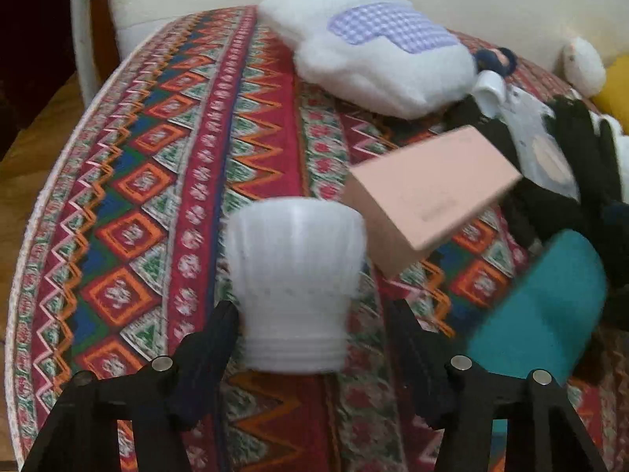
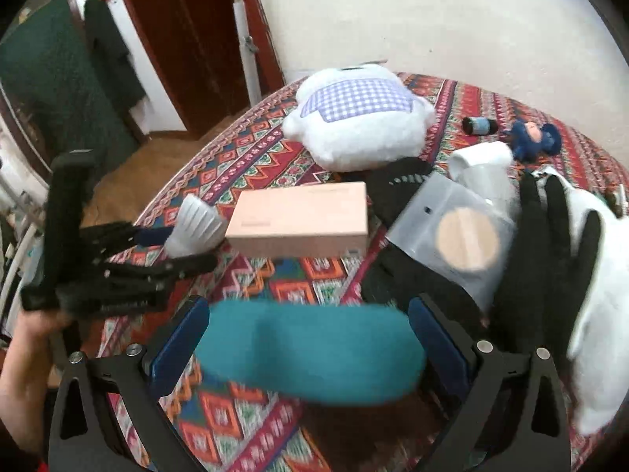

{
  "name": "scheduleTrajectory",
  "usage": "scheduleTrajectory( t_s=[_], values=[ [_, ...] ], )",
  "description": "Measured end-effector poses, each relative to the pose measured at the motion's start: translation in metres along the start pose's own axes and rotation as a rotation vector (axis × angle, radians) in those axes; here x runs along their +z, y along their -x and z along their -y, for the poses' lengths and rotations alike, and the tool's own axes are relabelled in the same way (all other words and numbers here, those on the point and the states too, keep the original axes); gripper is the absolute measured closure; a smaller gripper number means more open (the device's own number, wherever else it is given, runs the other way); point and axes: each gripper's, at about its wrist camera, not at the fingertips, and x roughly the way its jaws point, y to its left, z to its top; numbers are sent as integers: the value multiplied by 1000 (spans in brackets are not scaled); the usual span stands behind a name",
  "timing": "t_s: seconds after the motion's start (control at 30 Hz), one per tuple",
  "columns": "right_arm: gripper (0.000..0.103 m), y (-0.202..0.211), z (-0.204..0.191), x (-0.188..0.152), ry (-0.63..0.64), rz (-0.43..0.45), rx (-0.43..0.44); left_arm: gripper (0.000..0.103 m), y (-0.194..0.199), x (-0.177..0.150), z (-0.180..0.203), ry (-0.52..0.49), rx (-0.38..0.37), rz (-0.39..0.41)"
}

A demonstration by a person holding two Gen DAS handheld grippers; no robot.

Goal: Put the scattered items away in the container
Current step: 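Grasp the white ribbed cup with the left tool while the right tool grasps the peach box, then lift the cup with the left tool while the right tool lifts the peach box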

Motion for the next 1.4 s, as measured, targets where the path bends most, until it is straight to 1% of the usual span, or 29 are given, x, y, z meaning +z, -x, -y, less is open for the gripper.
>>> scheduleTrajectory(
  t_s=[0.07,0.13,0.17,0.23,0.33,0.37,0.4,0.43,0.47,0.57,0.6,0.67,0.73,0.8,0.9,1.0,1.13,1.2,1.27,1.3,1.33,1.4],
  values=[
    [0,-14,-3,9,-9,3,-10,36,3,2,-1,0,10,17],
    [0,-25,-6,14,-11,-7,-19,26,7,4,-4,-1,19,38],
    [0,-31,-7,17,-12,-12,-23,19,7,6,-5,-3,35,46],
    [0,-42,-10,22,-14,-21,-32,18,5,8,-8,3,51,46],
    [0,-58,-15,31,-17,-35,-45,18,-4,14,-17,32,59,19],
    [0,-63,-16,34,-18,-40,-50,20,-6,14,-19,39,61,12],
    [0,-69,-17,36,-19,-45,-54,28,-8,14,-21,47,60,4],
    [0,-74,-19,39,-21,-51,-58,33,-10,14,-23,57,57,-6],
    [0,-78,-21,40,-22,-62,-61,40,-11,14,-24,64,60,-15],
    [0,-88,-26,44,-25,-92,-72,45,-12,12,-25,67,63,-18],
    [0,-91,-27,45,-26,-98,-82,50,-12,11,-25,69,67,-19],
    [0,-95,-28,50,-39,-94,-112,50,-11,12,-29,81,75,-21],
    [0,-97,-28,55,-59,-84,-142,50,-10,12,-34,103,58,-19],
    [0,-101,-26,62,-90,-88,-151,50,-9,12,-35,112,49,-17],
    [0,-106,-19,71,-184,-121,-116,50,-9,12,-32,98,60,-18],
    [0,-89,1,74,-414,-80,3,50,-11,14,-33,86,56,-18],
    [0,-66,21,69,-704,-28,154,50,-10,14,-33,86,54,-14],
    [0,-74,23,69,-816,-60,193,50,-6,4,-27,101,65,-13],
    [0,-82,24,68,-928,-91,233,50,-2,4,-26,99,67,-9],
    [0,-87,24,70,-967,-104,240,50,0,4,-25,99,67,-6],
    [0,-96,20,77,-962,-112,210,50,2,4,-25,101,65,-2],
    [0,-120,11,89,-949,-153,122,50,7,5,-27,105,62,10]
  ],
)
